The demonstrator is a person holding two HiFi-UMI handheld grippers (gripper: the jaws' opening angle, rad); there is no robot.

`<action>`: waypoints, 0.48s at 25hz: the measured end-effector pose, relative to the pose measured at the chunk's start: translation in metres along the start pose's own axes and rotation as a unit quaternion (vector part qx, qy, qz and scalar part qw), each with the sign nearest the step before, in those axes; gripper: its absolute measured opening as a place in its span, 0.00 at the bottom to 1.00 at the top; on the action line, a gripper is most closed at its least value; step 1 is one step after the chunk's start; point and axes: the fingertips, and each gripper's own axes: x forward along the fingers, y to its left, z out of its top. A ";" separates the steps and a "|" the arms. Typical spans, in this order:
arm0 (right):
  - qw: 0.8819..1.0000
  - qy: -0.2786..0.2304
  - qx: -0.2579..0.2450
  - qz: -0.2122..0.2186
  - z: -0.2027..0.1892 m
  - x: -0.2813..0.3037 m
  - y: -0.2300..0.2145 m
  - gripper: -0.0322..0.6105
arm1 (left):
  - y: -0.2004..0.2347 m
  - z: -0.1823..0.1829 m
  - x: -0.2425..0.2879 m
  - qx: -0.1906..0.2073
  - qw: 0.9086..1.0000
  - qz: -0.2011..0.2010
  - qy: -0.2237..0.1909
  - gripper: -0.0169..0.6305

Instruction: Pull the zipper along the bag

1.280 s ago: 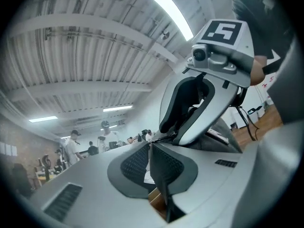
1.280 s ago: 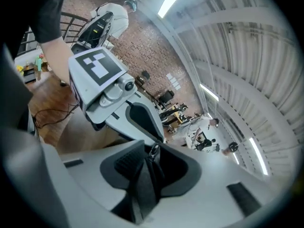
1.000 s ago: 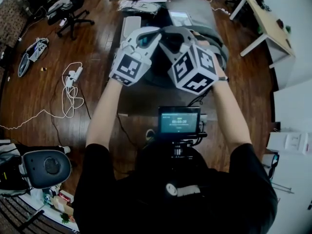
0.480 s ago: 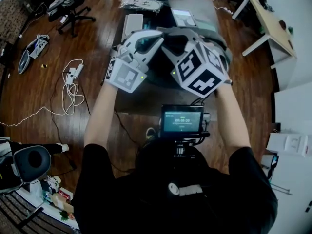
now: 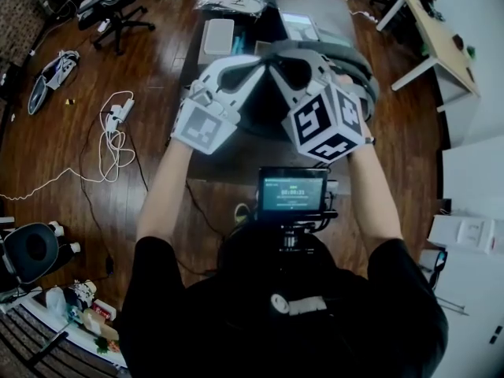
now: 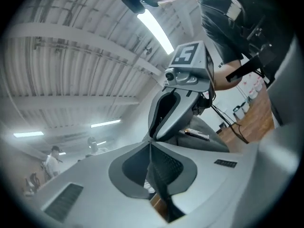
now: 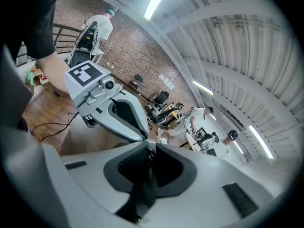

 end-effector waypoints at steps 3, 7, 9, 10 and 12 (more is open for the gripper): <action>0.999 -0.036 -0.033 0.018 0.002 -0.007 0.002 0.13 | 0.003 -0.002 -0.010 -0.101 0.995 0.009 -0.003 0.31; 0.998 -0.051 -0.023 0.011 0.006 -0.009 -0.002 0.13 | 0.008 -0.002 -0.014 -0.093 0.995 0.046 0.006 0.48; 0.998 -0.058 0.003 0.006 0.008 -0.009 -0.005 0.12 | 0.007 0.001 -0.018 -0.064 0.995 0.074 0.014 0.48; 0.998 -0.059 0.018 0.007 0.010 -0.010 -0.006 0.12 | 0.006 0.001 -0.020 -0.053 0.995 0.086 0.023 0.48; 0.997 -0.057 0.042 0.009 0.012 -0.009 -0.007 0.12 | 0.005 -0.003 -0.021 -0.053 0.992 0.103 0.042 0.48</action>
